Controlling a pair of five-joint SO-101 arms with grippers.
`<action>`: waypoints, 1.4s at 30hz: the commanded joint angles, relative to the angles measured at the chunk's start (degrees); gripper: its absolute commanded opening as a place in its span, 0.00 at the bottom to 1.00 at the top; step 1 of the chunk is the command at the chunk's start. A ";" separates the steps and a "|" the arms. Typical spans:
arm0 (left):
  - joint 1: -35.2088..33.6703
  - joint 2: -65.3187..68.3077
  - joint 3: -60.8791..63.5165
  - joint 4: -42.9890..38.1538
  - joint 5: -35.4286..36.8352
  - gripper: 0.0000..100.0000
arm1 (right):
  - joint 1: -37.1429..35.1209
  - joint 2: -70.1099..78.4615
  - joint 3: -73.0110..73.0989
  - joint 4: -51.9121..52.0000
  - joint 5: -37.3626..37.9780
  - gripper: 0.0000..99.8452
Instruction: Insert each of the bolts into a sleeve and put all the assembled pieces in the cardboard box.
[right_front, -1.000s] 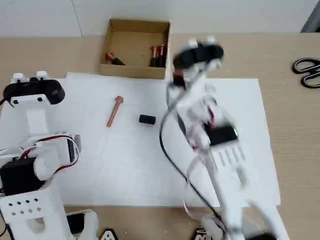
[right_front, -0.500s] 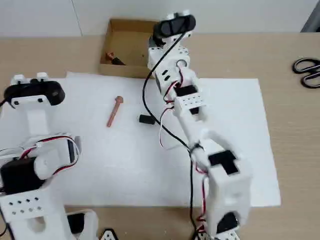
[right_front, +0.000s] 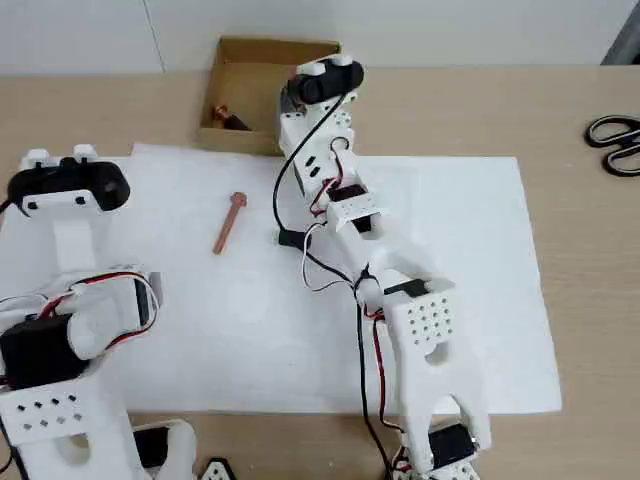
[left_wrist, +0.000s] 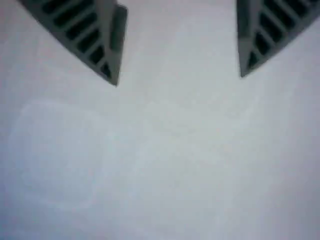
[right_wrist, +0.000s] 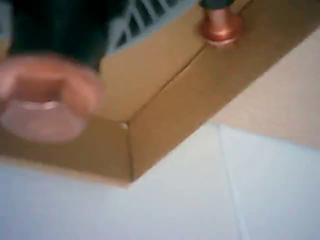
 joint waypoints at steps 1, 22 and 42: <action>0.00 -0.88 -0.13 0.44 -0.18 0.15 | -0.66 0.84 -5.98 -1.63 -0.53 0.04; 0.00 -0.88 -0.13 0.44 -0.18 0.15 | -0.31 -1.27 -6.07 1.36 4.92 0.14; 0.00 -0.88 -0.13 0.53 -0.18 0.15 | 3.03 -36.44 -5.98 72.57 4.75 0.14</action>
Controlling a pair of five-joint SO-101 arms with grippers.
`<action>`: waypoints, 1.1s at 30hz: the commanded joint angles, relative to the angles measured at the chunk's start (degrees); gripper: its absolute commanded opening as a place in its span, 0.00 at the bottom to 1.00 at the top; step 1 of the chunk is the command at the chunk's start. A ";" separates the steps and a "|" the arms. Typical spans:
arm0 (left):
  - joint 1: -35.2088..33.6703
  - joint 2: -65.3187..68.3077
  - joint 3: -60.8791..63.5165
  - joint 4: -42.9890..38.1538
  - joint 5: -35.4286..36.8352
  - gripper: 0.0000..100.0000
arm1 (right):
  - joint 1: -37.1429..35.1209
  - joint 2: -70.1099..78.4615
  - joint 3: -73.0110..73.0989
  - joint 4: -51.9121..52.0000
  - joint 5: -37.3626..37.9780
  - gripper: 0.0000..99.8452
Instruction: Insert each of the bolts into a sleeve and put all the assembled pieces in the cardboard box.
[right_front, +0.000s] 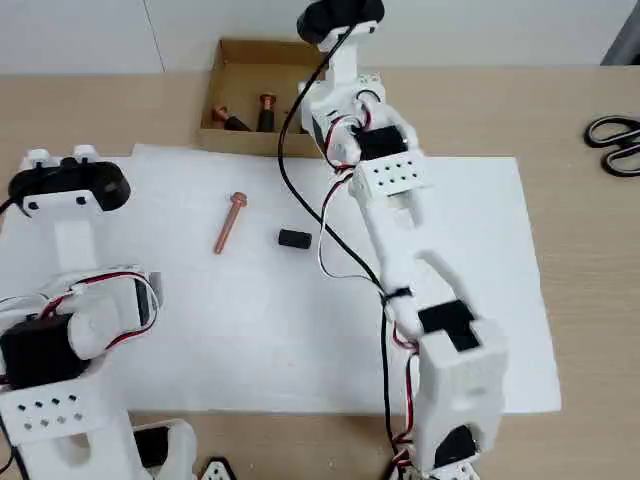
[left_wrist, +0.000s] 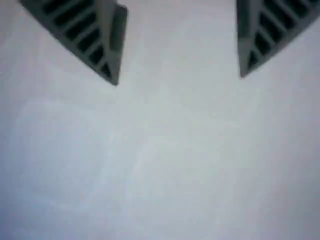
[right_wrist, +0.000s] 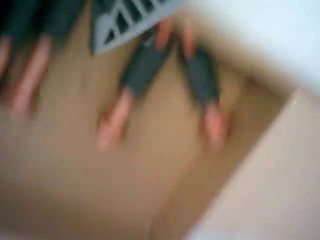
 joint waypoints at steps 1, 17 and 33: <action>0.00 -0.88 -0.13 0.53 -0.18 0.15 | 0.31 -7.34 -2.46 14.90 0.53 0.14; 0.00 -0.88 -0.13 0.53 -0.18 0.15 | -7.87 -6.81 -2.02 39.08 21.36 0.16; -0.44 -16.53 1.71 -1.32 -0.18 0.15 | -13.67 2.24 4.75 33.98 38.77 0.23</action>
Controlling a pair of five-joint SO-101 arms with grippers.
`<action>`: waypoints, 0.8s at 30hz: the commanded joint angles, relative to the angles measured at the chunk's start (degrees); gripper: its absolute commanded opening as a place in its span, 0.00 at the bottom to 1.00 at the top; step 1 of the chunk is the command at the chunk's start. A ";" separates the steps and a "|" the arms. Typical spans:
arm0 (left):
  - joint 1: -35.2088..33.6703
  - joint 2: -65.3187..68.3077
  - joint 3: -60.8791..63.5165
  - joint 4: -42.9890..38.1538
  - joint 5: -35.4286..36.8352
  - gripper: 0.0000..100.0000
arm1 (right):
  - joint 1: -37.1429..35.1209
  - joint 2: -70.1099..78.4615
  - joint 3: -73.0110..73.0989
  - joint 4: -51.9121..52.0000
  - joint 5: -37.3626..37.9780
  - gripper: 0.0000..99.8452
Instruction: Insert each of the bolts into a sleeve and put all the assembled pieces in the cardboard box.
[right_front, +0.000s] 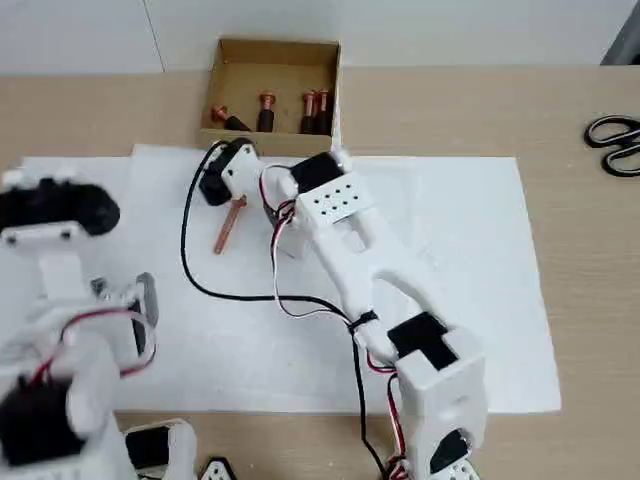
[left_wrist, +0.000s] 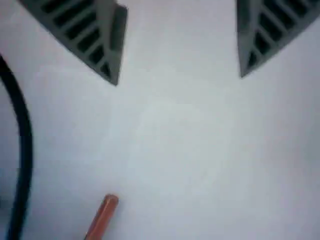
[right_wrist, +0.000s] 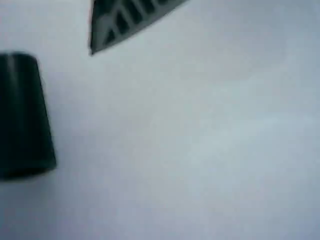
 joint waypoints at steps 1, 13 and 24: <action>-0.44 -4.57 2.15 -2.55 -0.18 0.15 | -0.66 0.92 -0.18 -2.86 1.93 0.23; -0.44 -6.07 5.23 -5.10 -0.18 0.15 | -0.84 6.46 -0.18 -8.40 2.90 0.23; -0.44 -6.07 5.32 -5.10 -0.18 0.15 | -1.01 11.30 -0.26 -11.91 3.16 0.23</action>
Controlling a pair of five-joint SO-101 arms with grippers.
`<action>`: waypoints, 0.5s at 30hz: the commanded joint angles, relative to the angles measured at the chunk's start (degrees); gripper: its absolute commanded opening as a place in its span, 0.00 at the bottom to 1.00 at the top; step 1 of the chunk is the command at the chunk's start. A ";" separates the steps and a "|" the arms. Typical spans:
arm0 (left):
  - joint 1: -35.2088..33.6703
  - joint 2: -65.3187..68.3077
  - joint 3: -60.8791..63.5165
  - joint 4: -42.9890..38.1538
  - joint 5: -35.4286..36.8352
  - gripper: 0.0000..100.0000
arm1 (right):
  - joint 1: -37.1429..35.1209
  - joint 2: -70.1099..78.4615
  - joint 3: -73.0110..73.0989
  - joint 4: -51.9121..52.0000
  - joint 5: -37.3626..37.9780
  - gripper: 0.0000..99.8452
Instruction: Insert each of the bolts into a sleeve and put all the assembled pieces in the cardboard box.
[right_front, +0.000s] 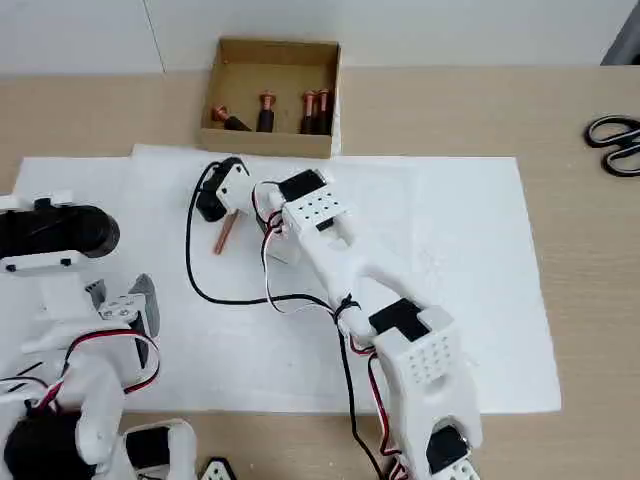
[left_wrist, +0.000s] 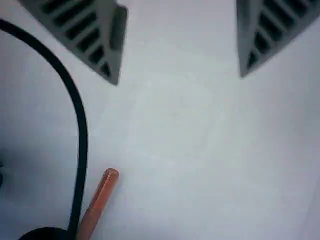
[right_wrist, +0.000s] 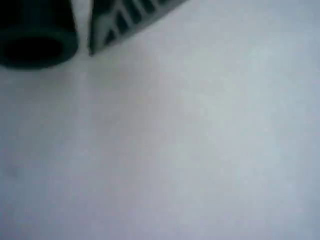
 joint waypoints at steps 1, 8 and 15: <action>-0.44 0.00 0.13 -1.58 -0.18 0.15 | -0.57 0.40 -0.35 -1.01 0.53 0.23; -0.44 0.00 0.13 -1.58 -0.18 0.15 | -0.48 1.63 -0.35 -1.71 0.62 0.12; -0.44 0.00 0.13 -1.58 -0.18 0.15 | 0.84 1.10 -0.44 -1.36 0.62 0.03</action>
